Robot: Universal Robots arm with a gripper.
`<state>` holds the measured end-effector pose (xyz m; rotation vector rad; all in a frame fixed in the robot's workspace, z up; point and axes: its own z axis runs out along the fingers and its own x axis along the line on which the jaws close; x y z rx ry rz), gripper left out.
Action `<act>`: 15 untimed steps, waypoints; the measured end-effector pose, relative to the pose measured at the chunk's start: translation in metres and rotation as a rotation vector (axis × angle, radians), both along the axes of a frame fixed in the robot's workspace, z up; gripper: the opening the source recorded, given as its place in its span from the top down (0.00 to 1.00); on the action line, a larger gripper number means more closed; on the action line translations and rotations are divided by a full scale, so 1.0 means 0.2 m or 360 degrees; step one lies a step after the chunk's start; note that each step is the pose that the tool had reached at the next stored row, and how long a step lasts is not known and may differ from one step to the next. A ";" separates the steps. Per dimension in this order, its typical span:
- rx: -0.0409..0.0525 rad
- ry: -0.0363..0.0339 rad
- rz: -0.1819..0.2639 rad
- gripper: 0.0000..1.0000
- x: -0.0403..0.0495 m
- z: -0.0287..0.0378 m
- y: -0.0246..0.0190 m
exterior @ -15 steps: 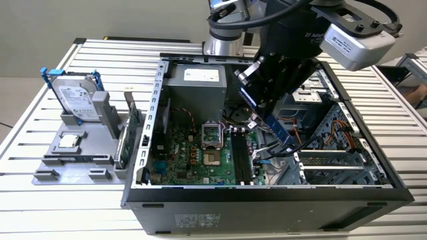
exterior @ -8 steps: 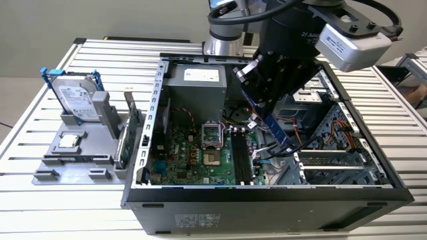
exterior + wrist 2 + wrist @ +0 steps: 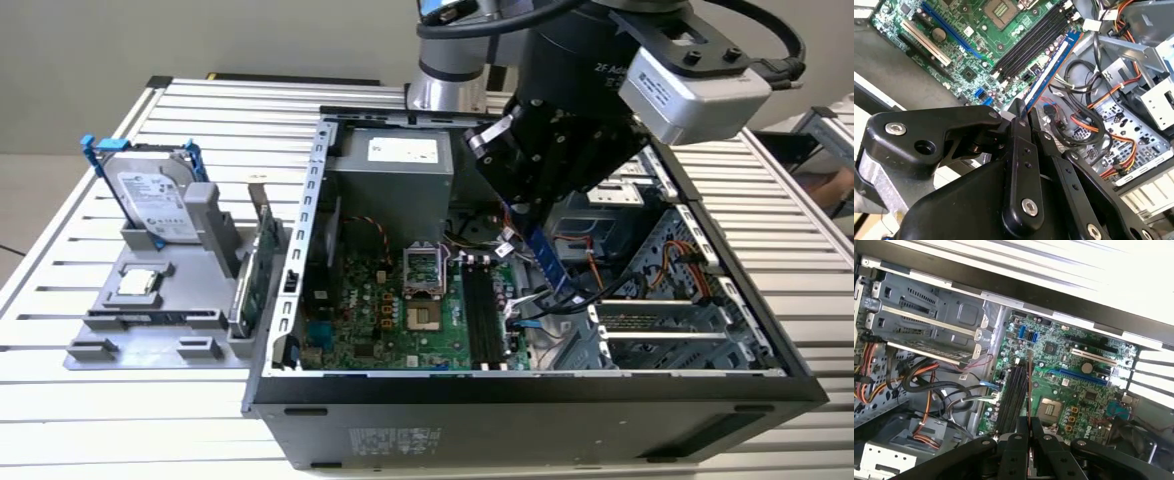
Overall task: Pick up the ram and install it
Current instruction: 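Insert the ram into the slot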
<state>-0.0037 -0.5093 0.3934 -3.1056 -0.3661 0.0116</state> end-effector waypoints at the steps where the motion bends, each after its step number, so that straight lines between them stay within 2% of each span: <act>1: 0.0000 0.0000 -0.0019 1.00 0.000 0.000 0.000; 15: 0.0000 0.0000 -0.0279 1.00 0.000 0.000 0.000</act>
